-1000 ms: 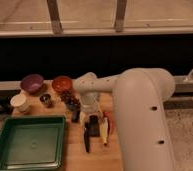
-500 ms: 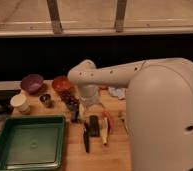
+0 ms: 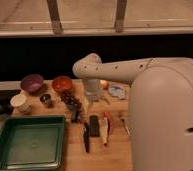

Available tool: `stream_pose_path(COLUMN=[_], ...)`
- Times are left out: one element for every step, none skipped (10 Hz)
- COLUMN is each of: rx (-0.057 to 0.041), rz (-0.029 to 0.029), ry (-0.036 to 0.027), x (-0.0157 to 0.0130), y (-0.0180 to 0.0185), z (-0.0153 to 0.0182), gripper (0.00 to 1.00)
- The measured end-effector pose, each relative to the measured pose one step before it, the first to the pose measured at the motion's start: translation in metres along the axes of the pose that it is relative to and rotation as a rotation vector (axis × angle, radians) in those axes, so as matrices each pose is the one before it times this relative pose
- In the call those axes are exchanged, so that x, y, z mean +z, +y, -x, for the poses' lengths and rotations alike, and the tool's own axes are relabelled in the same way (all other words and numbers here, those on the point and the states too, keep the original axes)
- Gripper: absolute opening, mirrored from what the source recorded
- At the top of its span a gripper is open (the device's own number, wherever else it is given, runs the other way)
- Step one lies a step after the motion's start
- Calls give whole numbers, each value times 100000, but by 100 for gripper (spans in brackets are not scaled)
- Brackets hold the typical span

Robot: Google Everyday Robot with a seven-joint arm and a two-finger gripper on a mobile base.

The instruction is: Place eraser in metal cup

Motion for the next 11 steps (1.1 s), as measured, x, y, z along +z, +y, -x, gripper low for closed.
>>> stream_pose_path(rx=[812, 251, -191, -449, -347, -326, -137, -297, 394, 352, 308], rz=[564, 828, 960, 937, 878, 1011, 339, -507, -1209, -1840, -1934], ry=[929, 1242, 1391, 1737, 1329, 1675, 1022, 471, 183, -133, -446], x=[1466, 2005, 2102, 1964, 1244, 1267, 691, 168, -139, -256, -316], y=[-639, -329, -64, 66, 66, 112, 198, 349, 450, 650, 605], z=[591, 802, 842, 814, 615, 674, 339, 93, -189, -339, -294], gripper=[74, 74, 74, 74, 74, 74, 74, 74, 74, 74, 74])
